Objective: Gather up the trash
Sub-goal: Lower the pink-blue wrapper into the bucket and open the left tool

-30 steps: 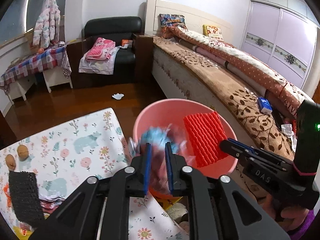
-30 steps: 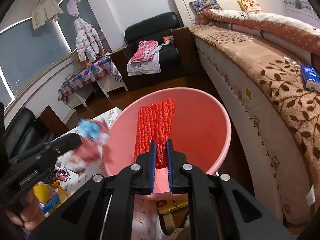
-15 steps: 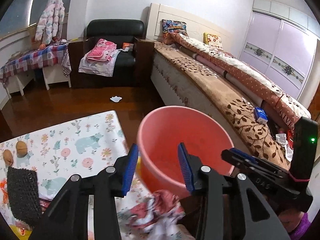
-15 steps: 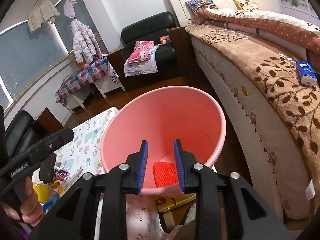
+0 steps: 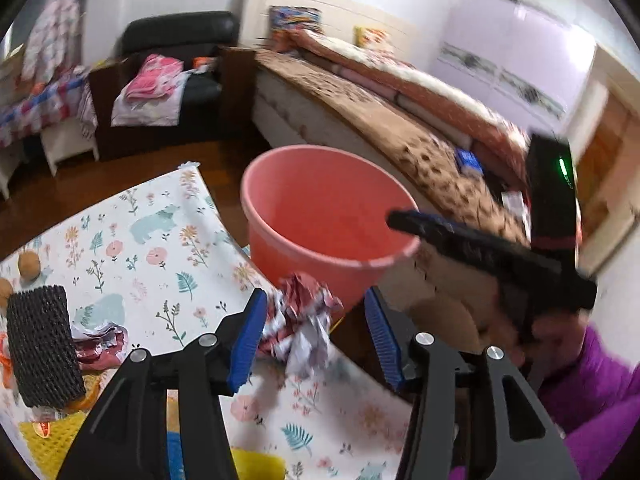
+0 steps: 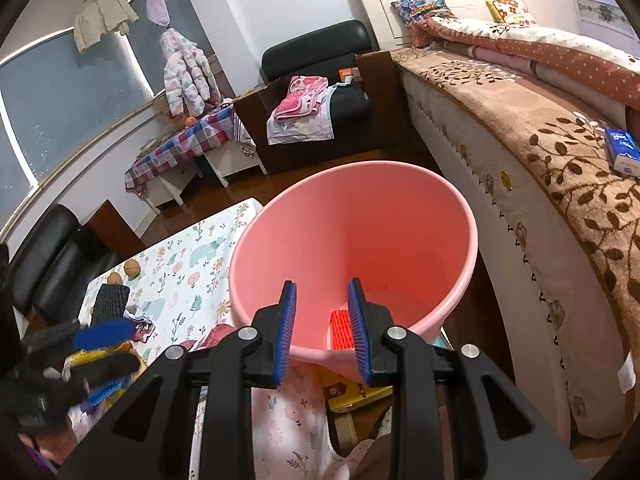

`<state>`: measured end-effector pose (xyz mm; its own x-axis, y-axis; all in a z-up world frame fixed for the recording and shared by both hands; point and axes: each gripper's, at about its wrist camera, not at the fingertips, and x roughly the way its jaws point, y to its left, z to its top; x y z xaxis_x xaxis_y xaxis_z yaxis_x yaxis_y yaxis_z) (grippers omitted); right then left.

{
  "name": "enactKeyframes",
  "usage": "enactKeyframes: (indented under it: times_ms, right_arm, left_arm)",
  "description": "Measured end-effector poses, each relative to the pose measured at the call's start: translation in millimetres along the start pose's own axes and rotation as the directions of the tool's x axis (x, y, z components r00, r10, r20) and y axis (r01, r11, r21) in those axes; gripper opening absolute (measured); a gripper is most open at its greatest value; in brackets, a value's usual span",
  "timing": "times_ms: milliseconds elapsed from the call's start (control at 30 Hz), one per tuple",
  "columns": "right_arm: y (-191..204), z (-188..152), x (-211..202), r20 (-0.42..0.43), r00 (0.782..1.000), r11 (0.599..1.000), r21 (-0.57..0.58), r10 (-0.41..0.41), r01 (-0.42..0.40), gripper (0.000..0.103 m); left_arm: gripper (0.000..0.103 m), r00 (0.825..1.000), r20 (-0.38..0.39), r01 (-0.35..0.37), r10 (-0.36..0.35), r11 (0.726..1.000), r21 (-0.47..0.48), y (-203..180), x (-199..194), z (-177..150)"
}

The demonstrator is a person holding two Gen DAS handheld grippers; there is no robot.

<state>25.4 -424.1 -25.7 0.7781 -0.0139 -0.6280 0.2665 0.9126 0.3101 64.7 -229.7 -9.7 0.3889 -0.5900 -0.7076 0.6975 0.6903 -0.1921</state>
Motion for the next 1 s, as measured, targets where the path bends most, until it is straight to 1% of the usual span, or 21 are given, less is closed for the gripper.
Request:
enactKeyframes:
  times_ms: [33,133,200,300,333,367,400,467,500,567,600,733,767,900,1000]
  right_arm:
    - [-0.1,-0.5,-0.7,0.000,1.000,1.000,0.001,-0.002,0.002,0.027]
    - [-0.7,-1.4,-2.3,-0.001,1.000,1.000,0.003,-0.003,0.003,0.027]
    - [-1.5,-1.1,-3.2,0.001,1.000,1.000,0.003,-0.004,0.004,0.027]
    - [-2.0,-2.4,-4.6,0.004,1.000,1.000,0.006,-0.003,0.003,0.027]
    - [-2.1,-2.6,-5.0,0.005,1.000,1.000,0.007,-0.003,0.003,0.027]
    - [-2.2,-2.1,-5.7,0.006,1.000,1.000,0.009,-0.002,0.002,0.027]
    - [-2.6,-2.3,-6.4,0.008,1.000,1.000,0.010,-0.001,0.001,0.027]
    - [-3.8,-2.7,-8.4,0.013,1.000,1.000,0.012,0.000,0.000,0.027]
    - [-4.8,-3.0,-9.6,0.017,1.000,1.000,0.013,0.001,-0.002,0.027]
    - [-7.5,-2.6,-10.9,0.023,1.000,1.000,0.021,0.002,-0.002,0.027]
    - [-8.5,-3.4,-11.1,0.023,1.000,1.000,0.024,0.002,-0.002,0.027]
    - [-11.6,-5.1,-9.6,0.019,1.000,0.999,0.044,0.011,-0.011,0.027]
    - [-11.4,-5.7,-9.4,0.018,1.000,0.999,0.044,0.011,-0.011,0.027]
    - [-12.8,-5.4,-9.6,0.019,1.000,0.999,0.043,0.007,-0.008,0.027]
    - [-14.3,-5.5,-8.4,0.018,1.000,0.999,0.042,0.002,-0.002,0.027]
  left_arm:
    - [0.050,1.000,-0.012,-0.012,0.013,1.000,0.028,-3.6,1.9,-3.9]
    - [0.050,0.998,-0.058,-0.031,0.035,0.998,0.057,-9.1,11.0,-12.5]
    - [0.045,0.996,-0.084,-0.033,0.038,0.997,0.065,-9.8,17.2,-15.4]
    - [0.030,0.992,-0.111,-0.049,0.060,0.994,0.096,-13.0,26.7,-19.8]
    - [0.017,0.990,-0.121,-0.060,0.073,0.993,0.107,-13.9,30.3,-21.5]
    - [0.012,0.989,-0.126,-0.069,0.083,0.991,0.114,-14.0,33.2,-22.5]
    - [0.011,0.987,-0.129,-0.082,0.097,0.990,0.118,-13.4,35.1,-23.2]
    - [0.009,0.988,-0.116,-0.090,0.103,0.990,0.111,-10.6,32.8,-22.1]
    - [0.009,0.990,-0.097,-0.089,0.099,0.991,0.105,-10.4,27.2,-19.6]
    - [0.008,0.995,-0.052,-0.080,0.085,0.992,0.097,-10.6,15.8,-11.9]
    - [0.008,0.997,-0.018,-0.074,0.075,0.993,0.090,-11.4,7.4,-4.8]
    - [0.008,0.997,0.065,-0.053,0.048,0.995,0.086,-17.5,-5.2,19.5]
    - [0.008,0.996,0.083,-0.048,0.041,0.995,0.089,-19.9,-5.0,26.6]
    - [0.008,0.993,0.114,-0.031,0.021,0.996,0.085,-29.3,6.8,46.6]
    - [0.009,0.992,0.122,-0.039,0.028,0.995,0.093,-32.8,19.7,56.9]
